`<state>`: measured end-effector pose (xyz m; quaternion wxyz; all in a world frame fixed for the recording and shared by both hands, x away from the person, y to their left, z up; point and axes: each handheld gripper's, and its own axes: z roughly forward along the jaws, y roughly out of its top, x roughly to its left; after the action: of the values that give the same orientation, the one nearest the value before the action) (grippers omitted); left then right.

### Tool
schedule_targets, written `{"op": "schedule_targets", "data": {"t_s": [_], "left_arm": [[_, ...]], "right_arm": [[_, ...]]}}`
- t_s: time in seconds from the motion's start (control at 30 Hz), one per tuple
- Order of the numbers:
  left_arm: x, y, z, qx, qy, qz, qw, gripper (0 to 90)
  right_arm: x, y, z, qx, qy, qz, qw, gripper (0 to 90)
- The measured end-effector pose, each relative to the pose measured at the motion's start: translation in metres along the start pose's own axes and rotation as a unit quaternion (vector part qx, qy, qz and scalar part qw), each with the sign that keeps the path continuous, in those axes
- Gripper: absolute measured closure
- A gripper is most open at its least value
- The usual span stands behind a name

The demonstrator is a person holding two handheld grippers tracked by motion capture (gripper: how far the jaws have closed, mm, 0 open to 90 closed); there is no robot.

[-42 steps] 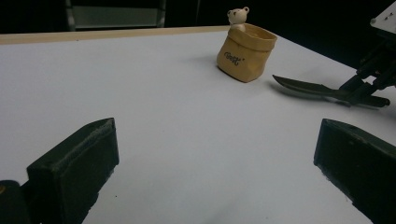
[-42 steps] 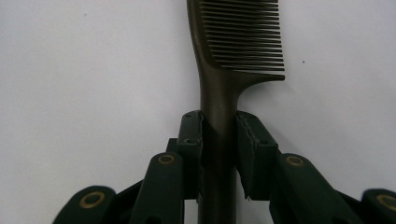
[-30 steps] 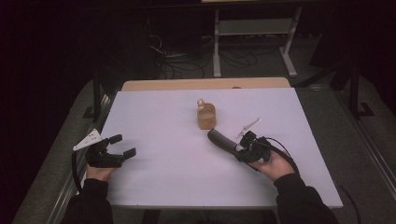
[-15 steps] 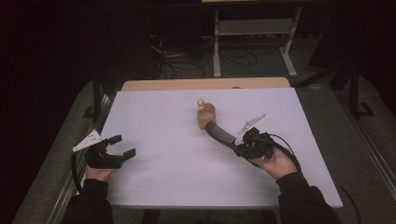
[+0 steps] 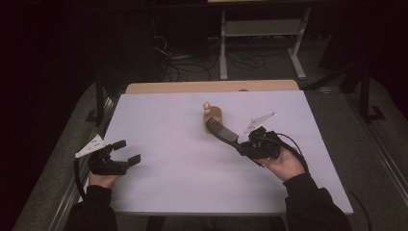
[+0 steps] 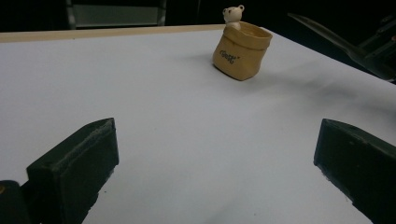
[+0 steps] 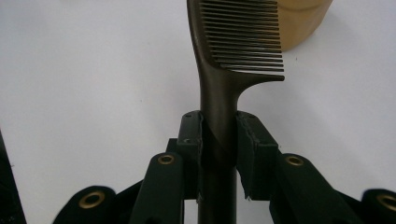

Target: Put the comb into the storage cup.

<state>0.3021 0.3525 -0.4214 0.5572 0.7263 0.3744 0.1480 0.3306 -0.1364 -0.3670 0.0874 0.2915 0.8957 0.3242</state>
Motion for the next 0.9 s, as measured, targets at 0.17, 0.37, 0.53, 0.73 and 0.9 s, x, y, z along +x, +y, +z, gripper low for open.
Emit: {"op": "schedule_targets", "data": {"t_s": [0.17,0.37,0.53,0.73,0.9], "left_arm": [[-0.002,0.001,-0.002,-0.005,-0.001,-0.001,1.0,0.0],[-0.002,0.004,-0.001,-0.001,0.001,0.007,1.0,0.0],[-0.004,0.012,-0.001,-0.014,0.006,0.013,0.9998,0.0],[-0.008,0.024,0.004,-0.018,-0.026,-0.006,0.9995,0.0],[-0.015,0.033,0.012,-0.003,-0.039,0.008,0.9992,0.0]], "right_arm": [[0.0,0.006,-0.007,-0.012,0.0,-0.006,0.9999,71.1],[0.0,0.013,-0.01,-0.024,-0.001,-0.015,0.9996,71.1],[0.001,0.02,-0.014,-0.031,-0.002,-0.029,0.9991,71.1],[0.003,0.03,-0.019,-0.037,-0.005,-0.043,0.9984,71.1],[0.002,0.037,-0.023,-0.045,-0.011,-0.046,0.9979,71.1]]}}
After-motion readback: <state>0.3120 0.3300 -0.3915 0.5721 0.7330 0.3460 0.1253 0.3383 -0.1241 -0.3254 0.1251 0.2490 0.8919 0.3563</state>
